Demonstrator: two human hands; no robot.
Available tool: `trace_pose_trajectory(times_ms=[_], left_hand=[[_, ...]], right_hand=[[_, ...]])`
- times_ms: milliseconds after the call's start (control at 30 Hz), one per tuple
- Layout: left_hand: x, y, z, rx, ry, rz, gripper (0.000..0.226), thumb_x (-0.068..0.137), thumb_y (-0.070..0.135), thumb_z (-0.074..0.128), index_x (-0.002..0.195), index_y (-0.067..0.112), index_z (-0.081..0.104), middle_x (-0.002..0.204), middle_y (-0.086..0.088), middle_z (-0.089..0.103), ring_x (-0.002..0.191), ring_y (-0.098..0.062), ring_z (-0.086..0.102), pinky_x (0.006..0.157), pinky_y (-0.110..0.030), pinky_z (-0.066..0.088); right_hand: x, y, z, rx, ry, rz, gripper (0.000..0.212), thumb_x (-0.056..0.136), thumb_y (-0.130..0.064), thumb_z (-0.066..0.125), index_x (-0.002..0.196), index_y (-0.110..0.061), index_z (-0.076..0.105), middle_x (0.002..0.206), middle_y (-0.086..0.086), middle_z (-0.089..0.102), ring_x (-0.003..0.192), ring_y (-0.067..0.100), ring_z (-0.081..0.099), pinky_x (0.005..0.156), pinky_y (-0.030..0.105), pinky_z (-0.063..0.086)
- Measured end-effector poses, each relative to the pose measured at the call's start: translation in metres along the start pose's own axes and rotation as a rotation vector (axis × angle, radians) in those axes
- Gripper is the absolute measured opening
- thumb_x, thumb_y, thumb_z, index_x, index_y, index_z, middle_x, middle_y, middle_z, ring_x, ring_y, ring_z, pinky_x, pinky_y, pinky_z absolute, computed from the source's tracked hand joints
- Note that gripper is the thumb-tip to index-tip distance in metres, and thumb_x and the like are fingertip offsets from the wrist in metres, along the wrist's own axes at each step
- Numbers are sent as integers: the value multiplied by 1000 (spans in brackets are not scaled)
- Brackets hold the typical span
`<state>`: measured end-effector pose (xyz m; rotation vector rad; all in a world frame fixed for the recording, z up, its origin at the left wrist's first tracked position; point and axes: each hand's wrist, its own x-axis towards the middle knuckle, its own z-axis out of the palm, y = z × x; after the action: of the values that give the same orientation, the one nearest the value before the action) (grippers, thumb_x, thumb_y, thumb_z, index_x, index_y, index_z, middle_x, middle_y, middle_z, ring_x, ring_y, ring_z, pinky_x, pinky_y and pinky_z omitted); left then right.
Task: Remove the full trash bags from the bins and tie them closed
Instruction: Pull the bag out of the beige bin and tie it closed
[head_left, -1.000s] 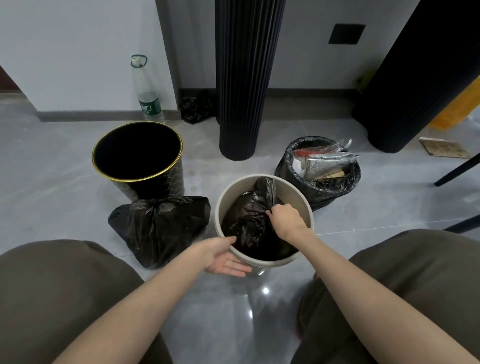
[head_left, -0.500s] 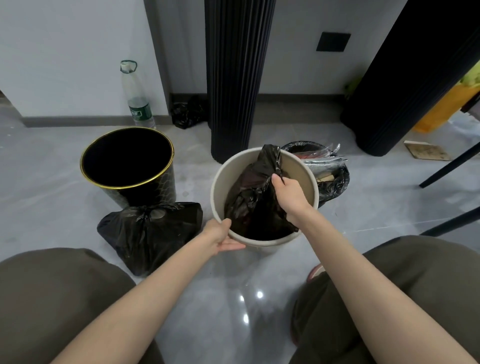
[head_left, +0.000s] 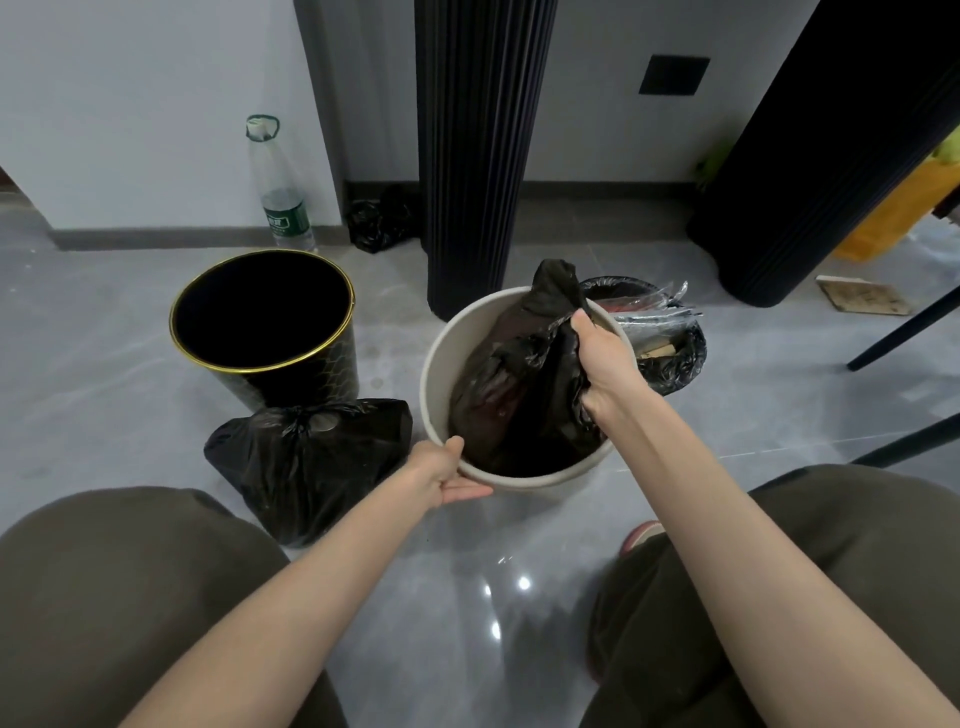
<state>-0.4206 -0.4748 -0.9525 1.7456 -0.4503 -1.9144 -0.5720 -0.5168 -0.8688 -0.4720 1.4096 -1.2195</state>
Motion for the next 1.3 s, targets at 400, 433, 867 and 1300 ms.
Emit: trace_pose_trajectory(times_ms=[400,433,867,1300], left_hand=[[12,6,-3,-13,9,32,39,102,21,35,131,-4,38,119,-34,56,108,-45,59,63,-42,52],[14,5,-4,-32,3,33,39,102,21,33,132,-4,37,121,-34,56,109,-45,58,67,-41,53],[64,14,-21,-289,-33,103,41,102,15,36,137,-7,35,135,-30,47,123,-41,49,93,-48,44],[102,86,-7,-415,-142,300,45,103,16,27,146,29,26,150,-4,36,134,-24,42,108,-42,33]], right_hand=[[-19,-36,9,189,-46,-112,50,90,-47,49,125,-12,58,115,10,69,103,30,67,95,51,49],[-24,-40,12,186,-27,-144,47,92,-45,47,124,-12,59,113,8,69,101,28,68,94,49,51],[-62,-76,14,121,175,-515,28,98,-43,37,95,-24,58,118,-4,61,119,18,55,108,44,40],[-21,-43,-5,26,248,-427,32,98,-42,37,92,-20,59,109,2,66,107,20,61,102,44,46]])
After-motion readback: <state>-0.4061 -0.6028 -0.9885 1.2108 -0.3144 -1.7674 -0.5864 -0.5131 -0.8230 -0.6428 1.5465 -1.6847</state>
